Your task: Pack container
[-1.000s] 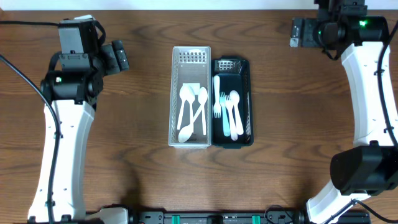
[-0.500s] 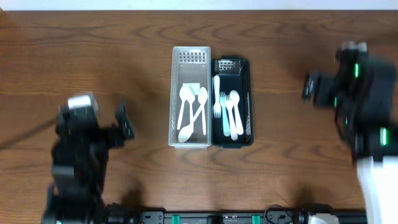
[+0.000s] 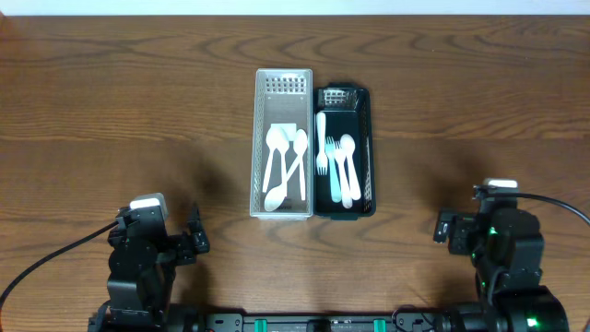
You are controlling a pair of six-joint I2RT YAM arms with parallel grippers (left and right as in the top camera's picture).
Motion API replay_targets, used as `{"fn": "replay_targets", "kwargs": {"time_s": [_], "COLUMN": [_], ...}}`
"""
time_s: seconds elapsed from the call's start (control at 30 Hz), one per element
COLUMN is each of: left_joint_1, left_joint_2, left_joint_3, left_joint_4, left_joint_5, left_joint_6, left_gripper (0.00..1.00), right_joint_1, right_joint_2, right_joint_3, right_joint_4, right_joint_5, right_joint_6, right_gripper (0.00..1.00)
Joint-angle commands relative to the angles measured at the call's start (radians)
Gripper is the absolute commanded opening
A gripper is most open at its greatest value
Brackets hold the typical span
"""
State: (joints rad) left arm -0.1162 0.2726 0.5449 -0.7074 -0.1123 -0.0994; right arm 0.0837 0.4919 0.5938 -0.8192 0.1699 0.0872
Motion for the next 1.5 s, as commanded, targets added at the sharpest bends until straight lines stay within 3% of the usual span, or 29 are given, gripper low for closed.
{"fn": "replay_targets", "kwargs": {"time_s": [0.0, 0.33, 0.87, 1.17, 1.33, 1.47], "left_joint_1": [-0.005, -0.005, -0.005, -0.005, -0.005, -0.005], "left_joint_2": [-0.006, -0.006, -0.006, -0.006, -0.006, -0.006], "left_joint_3": [0.005, 0.005, 0.005, 0.005, 0.005, 0.005], "left_joint_4": [-0.018, -0.141, -0.171, -0.171, -0.171, -0.171], "left_joint_5": [-0.009, -0.009, -0.009, -0.009, -0.008, -0.009], "left_joint_6": [0.013, 0.013, 0.013, 0.013, 0.013, 0.013], "left_gripper": [0.98, 0.98, 0.98, 0.98, 0.98, 0.98], "right_joint_1": [0.015, 0.015, 0.015, -0.016, -0.026, -0.026], "right_joint_2": [-0.005, -0.001, -0.009, -0.294, -0.446, -0.472], "right_joint_3": [-0.036, -0.039, -0.039, -0.07, -0.216, -0.359], "right_joint_4": [-0.001, -0.043, -0.049, -0.053, 0.141, 0.407], "right_joint_5": [0.012, 0.013, 0.013, -0.108, -0.127, -0.131], "right_joint_6": [0.013, 0.013, 0.013, -0.024, -0.048, -0.047], "right_gripper": [0.99, 0.99, 0.99, 0.99, 0.99, 0.99]}}
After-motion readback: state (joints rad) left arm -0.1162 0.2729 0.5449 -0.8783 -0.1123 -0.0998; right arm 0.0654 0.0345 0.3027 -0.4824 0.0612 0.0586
